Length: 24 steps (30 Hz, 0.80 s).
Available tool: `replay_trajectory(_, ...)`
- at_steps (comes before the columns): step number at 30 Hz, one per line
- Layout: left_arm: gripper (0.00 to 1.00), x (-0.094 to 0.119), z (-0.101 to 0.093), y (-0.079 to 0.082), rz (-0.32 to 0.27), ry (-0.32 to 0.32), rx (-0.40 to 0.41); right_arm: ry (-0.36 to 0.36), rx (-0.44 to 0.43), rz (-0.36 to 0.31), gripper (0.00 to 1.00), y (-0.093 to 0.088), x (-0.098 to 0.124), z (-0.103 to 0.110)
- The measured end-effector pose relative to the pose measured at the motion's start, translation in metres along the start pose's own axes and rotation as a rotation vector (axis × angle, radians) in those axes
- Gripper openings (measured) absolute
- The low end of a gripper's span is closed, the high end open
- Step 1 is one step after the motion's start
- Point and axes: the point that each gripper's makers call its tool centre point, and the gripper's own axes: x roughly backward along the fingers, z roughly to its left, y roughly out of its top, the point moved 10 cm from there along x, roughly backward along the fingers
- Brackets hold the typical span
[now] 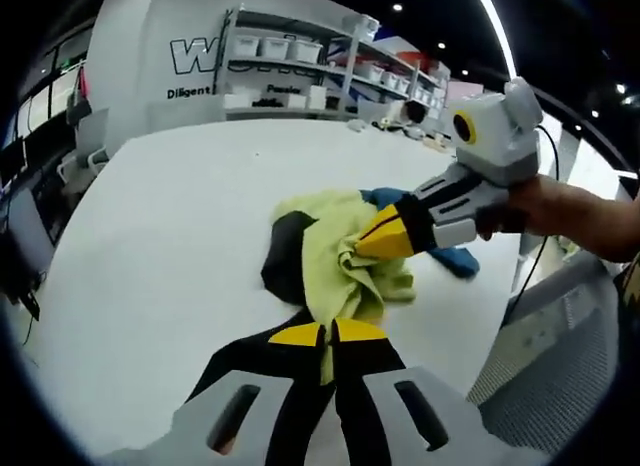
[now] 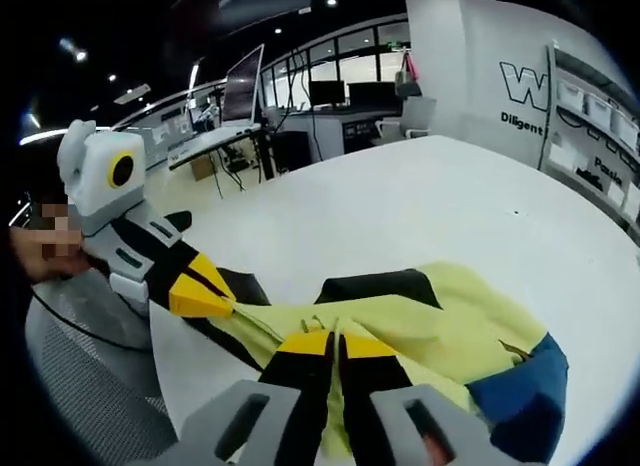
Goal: Fold the garment on the visible template until the final outline fits inside the template.
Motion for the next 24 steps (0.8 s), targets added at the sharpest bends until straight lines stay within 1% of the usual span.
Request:
replay_trajectory(2, 0.00, -0.001, -0.001, 0.000, 0.004, -0.003, -0.006, -0.003, 0.013, 0.004, 0.00, -0.002, -0.002, -0.001)
replay_trajectory(5, 0.00, -0.002, -0.001, -0.002, 0.024, 0.001, -0.030, -0.007, 0.038, -0.010, 0.01, -0.003, 0.000, 0.000)
replay_trajectory(9, 0.00, -0.002, 0.000, -0.002, 0.023, 0.007, -0.030, -0.011, 0.033, -0.017, 0.21, -0.003, 0.005, 0.000)
replay_trajectory(12, 0.00, -0.001, 0.002, -0.003, 0.027, 0.012, -0.024, -0.041, 0.055, -0.034, 0.30, -0.009, 0.019, 0.004)
replay_trajectory(14, 0.00, -0.001, 0.003, -0.002, 0.026, 0.019, -0.023, -0.052, 0.043, -0.050, 0.32, -0.010, 0.026, 0.004)
replay_trajectory(18, 0.00, -0.001, 0.004, -0.003, 0.026, 0.025, -0.033, -0.078, 0.036, -0.076, 0.33, -0.013, 0.041, 0.005)
replay_trajectory(24, 0.00, -0.002, 0.003, -0.002, 0.028, 0.026, -0.034, -0.108, 0.029, -0.084, 0.36, -0.017, 0.057, 0.007)
